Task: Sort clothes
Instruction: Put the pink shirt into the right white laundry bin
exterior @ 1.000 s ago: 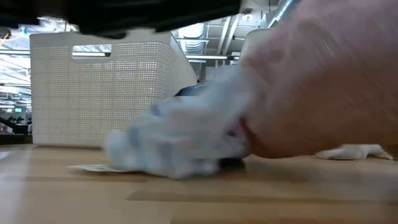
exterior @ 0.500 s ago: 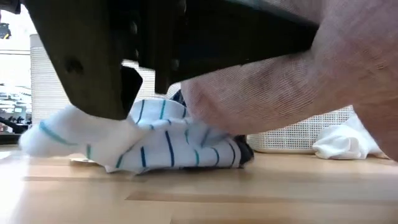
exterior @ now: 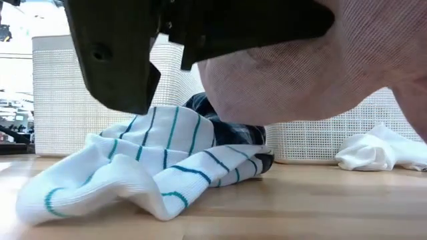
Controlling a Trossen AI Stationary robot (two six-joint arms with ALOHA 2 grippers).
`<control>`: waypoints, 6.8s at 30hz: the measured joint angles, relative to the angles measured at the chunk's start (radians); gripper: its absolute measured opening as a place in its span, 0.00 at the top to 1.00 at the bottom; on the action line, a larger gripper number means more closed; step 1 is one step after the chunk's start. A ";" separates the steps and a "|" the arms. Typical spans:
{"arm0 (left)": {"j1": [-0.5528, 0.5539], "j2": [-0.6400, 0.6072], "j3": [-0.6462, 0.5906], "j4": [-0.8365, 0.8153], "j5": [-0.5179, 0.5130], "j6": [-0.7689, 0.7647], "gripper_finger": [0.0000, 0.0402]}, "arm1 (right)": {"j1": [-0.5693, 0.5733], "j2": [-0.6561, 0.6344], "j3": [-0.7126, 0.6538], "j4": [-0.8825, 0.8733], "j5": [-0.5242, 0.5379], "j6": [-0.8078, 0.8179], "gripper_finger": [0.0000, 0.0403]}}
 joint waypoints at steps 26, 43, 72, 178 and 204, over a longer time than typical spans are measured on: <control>-0.013 -0.095 0.000 -0.034 0.029 0.119 0.91 | 0.046 -0.056 0.005 0.017 -0.040 -0.044 0.77; 0.028 -0.379 0.000 -0.306 0.023 0.031 0.91 | 0.145 -0.327 0.003 -0.058 -0.033 -0.357 0.42; 0.385 -0.624 0.000 -0.393 0.314 -0.002 0.91 | 0.229 -0.177 0.002 -0.125 0.021 -0.283 0.42; 0.856 -0.224 0.645 -0.979 0.966 -0.349 0.53 | 0.033 -0.463 0.108 -1.088 0.494 0.303 0.42; 0.550 -0.665 0.647 -1.583 0.911 -0.445 0.52 | -0.459 -0.543 0.108 -1.252 0.315 0.198 0.42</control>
